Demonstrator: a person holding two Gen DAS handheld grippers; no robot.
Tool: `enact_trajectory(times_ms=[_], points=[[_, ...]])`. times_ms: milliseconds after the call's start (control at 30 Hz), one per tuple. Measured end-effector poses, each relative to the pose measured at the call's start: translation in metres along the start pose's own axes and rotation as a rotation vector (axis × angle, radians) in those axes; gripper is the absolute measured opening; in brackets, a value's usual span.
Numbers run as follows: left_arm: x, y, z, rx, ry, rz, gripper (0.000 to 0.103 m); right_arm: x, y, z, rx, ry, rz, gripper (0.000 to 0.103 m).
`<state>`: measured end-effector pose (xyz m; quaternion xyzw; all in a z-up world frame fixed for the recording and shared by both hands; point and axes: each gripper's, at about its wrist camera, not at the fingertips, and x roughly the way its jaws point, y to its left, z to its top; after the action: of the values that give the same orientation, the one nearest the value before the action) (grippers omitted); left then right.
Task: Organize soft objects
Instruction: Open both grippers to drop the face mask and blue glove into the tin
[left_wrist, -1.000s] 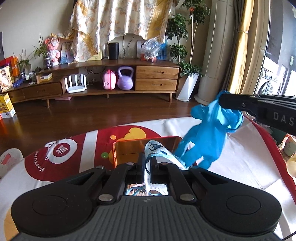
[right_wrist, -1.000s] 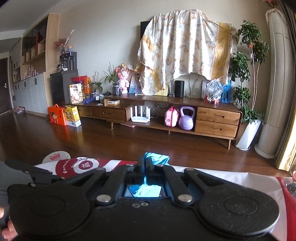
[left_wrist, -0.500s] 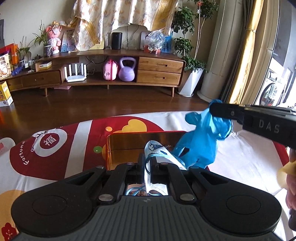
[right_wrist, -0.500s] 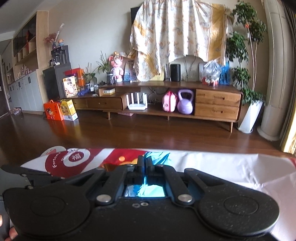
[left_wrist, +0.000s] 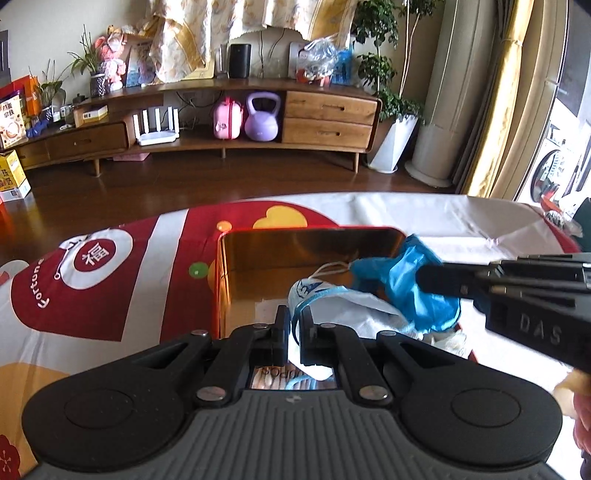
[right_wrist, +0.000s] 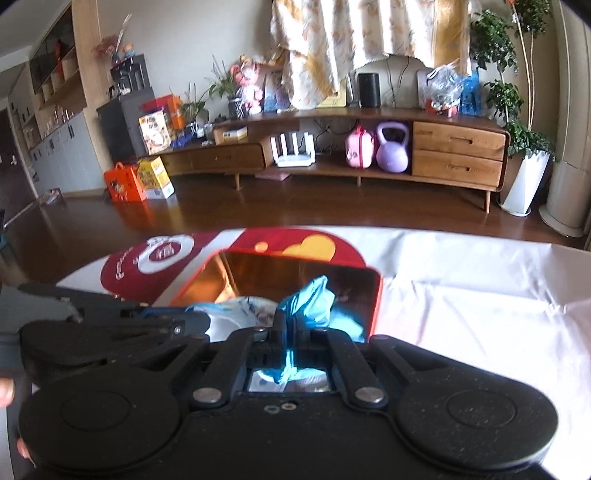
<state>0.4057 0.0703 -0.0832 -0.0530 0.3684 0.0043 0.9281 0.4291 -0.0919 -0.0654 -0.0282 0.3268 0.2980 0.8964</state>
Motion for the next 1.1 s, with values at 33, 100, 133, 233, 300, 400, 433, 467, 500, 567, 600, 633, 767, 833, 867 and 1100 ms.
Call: enact_trajectory(times_ms=[33, 100, 133, 233, 300, 400, 433, 467, 500, 567, 600, 633, 767, 833, 867, 1100], points=[[0.001, 0.0, -0.002, 0.0, 0.006, 0.002, 0.005, 0.002, 0.001, -0.002, -0.002, 0.009, 0.005, 0.003], [0.005, 0.001, -0.006, -0.003, 0.02, 0.002, 0.005, 0.005, 0.004, -0.006, -0.006, 0.023, 0.005, 0.005], [0.006, 0.0, -0.008, -0.002, 0.026, 0.002, 0.005, 0.006, 0.005, -0.007, -0.009, 0.03, 0.006, 0.005], [0.008, 0.001, -0.011, 0.004, 0.037, 0.005, 0.005, 0.012, 0.007, -0.011, -0.018, 0.057, -0.001, 0.007], [0.009, 0.001, -0.013, 0.004, 0.04, 0.006, 0.005, 0.018, 0.008, -0.013, -0.02, 0.075, -0.005, 0.007], [0.008, 0.0, -0.016, 0.005, 0.047, 0.006, 0.005, 0.022, 0.009, -0.018, -0.017, 0.09, -0.011, 0.009], [0.008, 0.0, -0.015, 0.008, 0.047, 0.006, 0.005, 0.024, 0.009, -0.018, -0.018, 0.093, -0.014, 0.009], [0.007, 0.0, -0.016, 0.01, 0.046, 0.006, 0.005, 0.025, 0.01, -0.019, -0.021, 0.097, -0.02, 0.009], [0.007, 0.0, -0.016, 0.011, 0.05, 0.006, 0.005, 0.026, 0.01, -0.02, -0.022, 0.101, -0.023, 0.009], [0.008, -0.001, -0.016, 0.015, 0.056, 0.007, 0.005, 0.027, 0.009, -0.022, -0.021, 0.105, -0.026, 0.009], [0.008, 0.0, -0.016, 0.018, 0.061, 0.007, 0.005, 0.027, 0.008, -0.022, -0.02, 0.106, -0.029, 0.009], [0.008, 0.0, -0.016, 0.019, 0.066, 0.005, 0.005, 0.027, 0.007, -0.021, -0.017, 0.108, -0.029, 0.009], [0.006, 0.002, -0.018, 0.008, 0.095, -0.011, 0.008, 0.027, 0.007, -0.021, -0.013, 0.112, -0.041, 0.009], [0.003, 0.003, -0.021, 0.005, 0.104, -0.019, 0.009, 0.028, 0.007, -0.02, -0.011, 0.118, -0.045, 0.011], [0.001, 0.004, -0.022, 0.005, 0.107, -0.024, 0.01, 0.027, 0.008, -0.02, -0.01, 0.119, -0.046, 0.012], [-0.021, 0.003, -0.025, 0.014, 0.09, -0.04, 0.041, 0.01, 0.015, -0.016, -0.007, 0.108, -0.038, 0.033]])
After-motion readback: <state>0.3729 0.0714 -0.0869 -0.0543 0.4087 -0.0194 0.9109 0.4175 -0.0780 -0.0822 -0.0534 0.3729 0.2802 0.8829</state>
